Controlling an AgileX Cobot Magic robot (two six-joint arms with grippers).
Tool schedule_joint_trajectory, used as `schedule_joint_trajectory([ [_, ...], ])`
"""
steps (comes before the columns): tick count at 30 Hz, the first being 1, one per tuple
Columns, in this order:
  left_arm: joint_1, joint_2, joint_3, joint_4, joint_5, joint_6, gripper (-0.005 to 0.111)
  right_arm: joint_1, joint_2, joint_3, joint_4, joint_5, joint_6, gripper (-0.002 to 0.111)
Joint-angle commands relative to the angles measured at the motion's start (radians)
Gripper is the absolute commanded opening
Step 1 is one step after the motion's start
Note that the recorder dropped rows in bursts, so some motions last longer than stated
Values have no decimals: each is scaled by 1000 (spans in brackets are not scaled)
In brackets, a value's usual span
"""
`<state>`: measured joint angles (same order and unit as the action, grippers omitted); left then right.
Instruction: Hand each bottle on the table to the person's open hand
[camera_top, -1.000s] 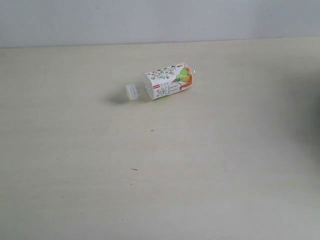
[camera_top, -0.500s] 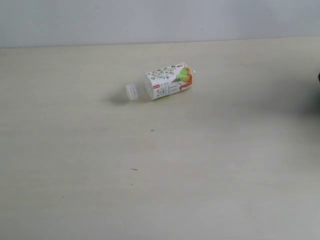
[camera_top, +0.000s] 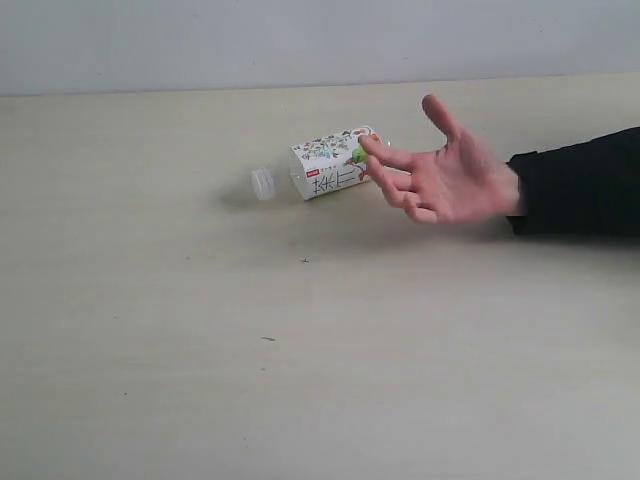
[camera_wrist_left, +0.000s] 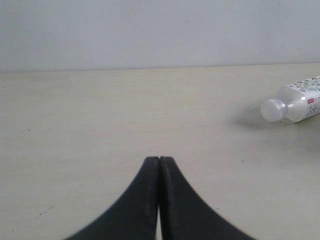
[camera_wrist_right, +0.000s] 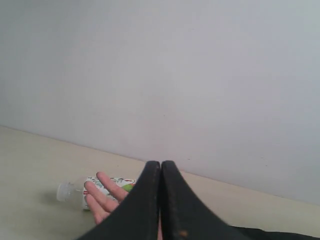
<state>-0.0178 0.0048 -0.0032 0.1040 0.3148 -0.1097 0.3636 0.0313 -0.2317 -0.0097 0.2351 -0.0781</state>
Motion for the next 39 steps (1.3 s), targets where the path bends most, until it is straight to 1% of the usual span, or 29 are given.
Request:
schedule_joint_trajectory([
  [1, -4, -5, 3, -3, -4, -1, 3, -3, -5, 4, -100, -17, -7, 0],
  [8, -4, -5, 3, -3, -4, -1, 3, -3, -3, 4, -47, -189, 3, 0],
  [10, -4, -5, 3, -3, -4, -1, 3, -3, 31, 2, -47, -229, 1, 0],
  [11, -4, -5, 3, -3, -4, -1, 3, -3, 58, 0, -47, -235, 1, 0],
  [14, -4, -5, 3, -3, -4, -1, 3, -3, 215, -55, -47, -168, 1, 0],
  [19, -4, -5, 3, -3, -4, -1, 3, -3, 599, -275, -44, -24, 27, 0],
  [23, -4, -5, 3, -3, -4, -1, 3, -3, 928, -560, -44, 239, 3, 2],
  [25, -4, -5, 3, -3, -4, -1, 3, -3, 1088, -709, -44, 366, -53, 6],
  [28, -4, -5, 3, -3, -4, -1, 3, -3, 1307, -942, -44, 510, -88, 18],
  [29, -4, -5, 3, -3, -4, -1, 3, -3, 1373, -1014, -41, 535, -88, 23],
  [31, -4, -5, 3, -3, -4, -1, 3, -3, 1485, -1124, -25, 530, -88, 34],
  [32, -4, -5, 3, -3, -4, -1, 3, -3, 1531, -1166, -11, 523, -94, 38],
  [35, -4, -5, 3, -3, -4, -1, 3, -3, 1641, -1248, 46, 521, -178, 43],
  [37, -4, -5, 3, -3, -4, -1, 3, 17, 1713, -1307, 88, 544, -311, 45],
  [39, -4, -5, 3, -3, -4, -1, 3, 46, 1770, -1357, 82, 589, -471, 48],
])
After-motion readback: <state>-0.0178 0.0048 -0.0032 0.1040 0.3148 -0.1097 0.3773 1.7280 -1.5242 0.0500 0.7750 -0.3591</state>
